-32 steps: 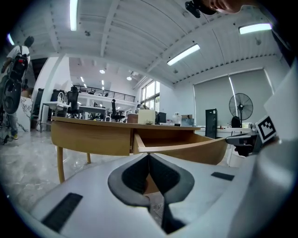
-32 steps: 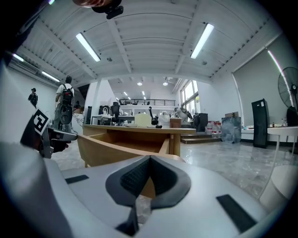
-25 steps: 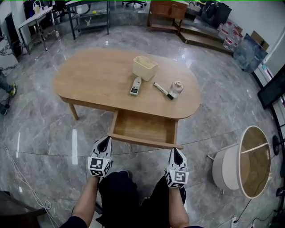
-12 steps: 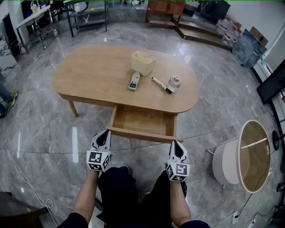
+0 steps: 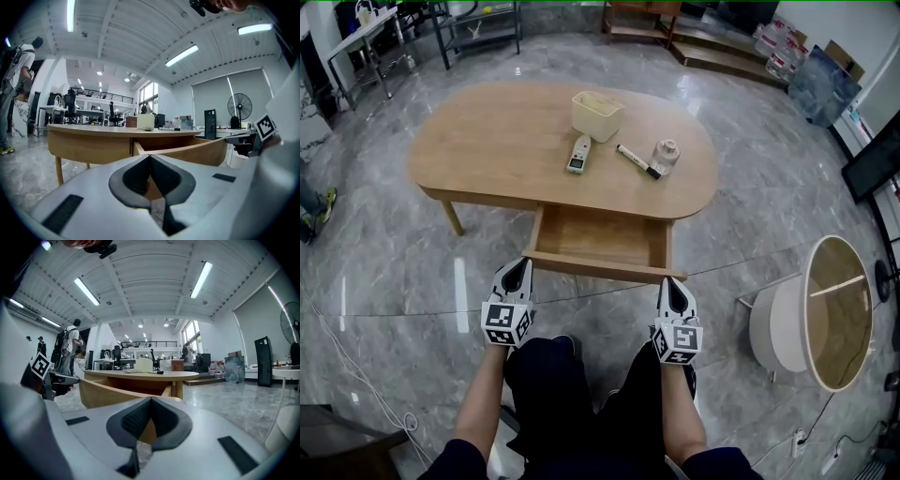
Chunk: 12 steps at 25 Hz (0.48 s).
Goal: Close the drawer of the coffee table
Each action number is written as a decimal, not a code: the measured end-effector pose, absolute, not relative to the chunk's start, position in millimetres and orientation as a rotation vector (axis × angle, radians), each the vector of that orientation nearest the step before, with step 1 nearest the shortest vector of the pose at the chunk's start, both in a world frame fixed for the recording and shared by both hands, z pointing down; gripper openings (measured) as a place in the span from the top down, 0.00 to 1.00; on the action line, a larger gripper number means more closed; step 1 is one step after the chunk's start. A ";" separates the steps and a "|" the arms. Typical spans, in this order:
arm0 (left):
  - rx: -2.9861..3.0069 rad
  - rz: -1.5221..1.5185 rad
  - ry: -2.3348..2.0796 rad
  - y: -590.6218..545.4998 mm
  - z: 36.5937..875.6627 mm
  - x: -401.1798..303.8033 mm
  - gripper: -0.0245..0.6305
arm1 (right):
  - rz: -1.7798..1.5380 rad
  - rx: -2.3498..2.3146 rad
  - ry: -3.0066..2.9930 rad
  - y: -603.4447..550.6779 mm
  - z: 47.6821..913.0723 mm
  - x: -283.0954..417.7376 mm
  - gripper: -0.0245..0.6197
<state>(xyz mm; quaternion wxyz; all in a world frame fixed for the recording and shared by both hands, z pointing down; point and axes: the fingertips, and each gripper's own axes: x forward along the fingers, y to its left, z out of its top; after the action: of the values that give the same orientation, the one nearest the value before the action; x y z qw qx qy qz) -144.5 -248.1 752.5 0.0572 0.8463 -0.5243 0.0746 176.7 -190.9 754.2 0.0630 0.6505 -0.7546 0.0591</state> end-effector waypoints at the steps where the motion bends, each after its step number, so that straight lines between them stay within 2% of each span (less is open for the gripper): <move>1: 2.567 0.228 -1.588 -248.3 752.6 -144.3 0.93 | 0.181 1.965 -2.280 -191.3 754.3 176.8 0.92; 12: 2.573 0.232 -1.591 -252.6 753.0 -144.3 0.93 | 0.206 1.954 -2.281 -195.1 754.3 176.8 0.92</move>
<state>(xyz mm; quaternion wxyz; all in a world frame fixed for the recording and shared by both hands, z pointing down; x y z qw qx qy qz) -144.3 -252.6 753.0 0.0538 0.8468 -0.5237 0.0763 176.8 -195.1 754.3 0.0654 0.6478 -0.7560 0.0681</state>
